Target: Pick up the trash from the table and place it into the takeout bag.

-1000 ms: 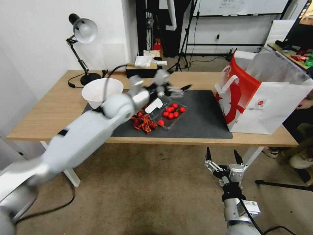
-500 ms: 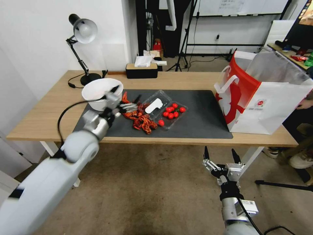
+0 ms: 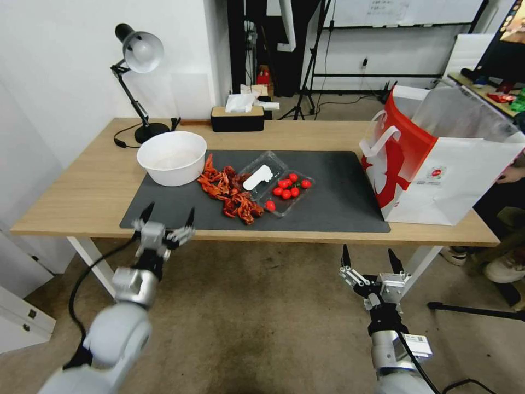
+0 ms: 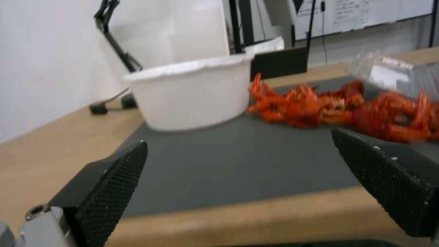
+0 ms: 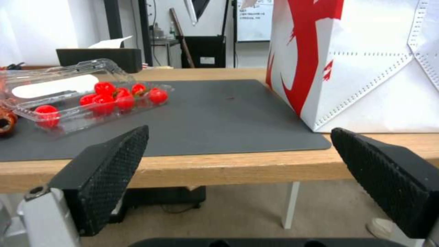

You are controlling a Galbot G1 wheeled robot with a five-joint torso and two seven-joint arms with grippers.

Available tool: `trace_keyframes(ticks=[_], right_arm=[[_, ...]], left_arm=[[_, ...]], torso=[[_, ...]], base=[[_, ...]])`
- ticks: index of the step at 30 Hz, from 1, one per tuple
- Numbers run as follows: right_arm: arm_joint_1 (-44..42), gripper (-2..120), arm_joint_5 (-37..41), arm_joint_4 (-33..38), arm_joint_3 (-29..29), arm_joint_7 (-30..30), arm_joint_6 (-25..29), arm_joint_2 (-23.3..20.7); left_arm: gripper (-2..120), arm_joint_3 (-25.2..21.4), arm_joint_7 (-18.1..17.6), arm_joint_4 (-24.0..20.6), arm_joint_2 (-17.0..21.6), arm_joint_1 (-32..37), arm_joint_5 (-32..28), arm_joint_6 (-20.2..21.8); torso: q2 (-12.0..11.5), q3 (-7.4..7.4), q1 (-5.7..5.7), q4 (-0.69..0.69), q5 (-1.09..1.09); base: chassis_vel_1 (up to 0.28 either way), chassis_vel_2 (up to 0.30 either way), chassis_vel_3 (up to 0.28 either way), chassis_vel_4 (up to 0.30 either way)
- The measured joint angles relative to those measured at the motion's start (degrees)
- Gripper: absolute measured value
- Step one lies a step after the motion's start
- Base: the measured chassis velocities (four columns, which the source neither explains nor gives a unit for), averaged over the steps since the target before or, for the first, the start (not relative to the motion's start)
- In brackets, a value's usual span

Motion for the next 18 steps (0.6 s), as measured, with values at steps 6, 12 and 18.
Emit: trace_keyframes(ticks=[6,12,18], right_arm=[[-0.22,100,0.12,0.08,-0.02,-0.76,-0.01,-0.01],[-0.03,100,3.08,0.39,0.54,-5.47,-0.01,-0.82],[0.45,100,9.81,-1.55,2.01,-16.35,-0.01,-2.87]], left_arm=[[100,0.01,-0.43,-0.66,-2.53,2.91,0.26,-0.80],[100,0.02,-0.58,-1.27,-3.83,3.46,0.25,-1.46],[100,-0.05,-0.75,-1.54,-4.57,3.77,-0.12,-1.58]], torso=[[0.00,0.00,0.01,-0.01,0.00],[-0.01,0.01,0.01,-0.01,0.00],[-0.01,0.01,0.01,-0.01,0.00]], base=[[0.000,0.000,0.000,0.000],[0.000,0.000,0.000,0.000],[0.000,0.000,0.000,0.000]])
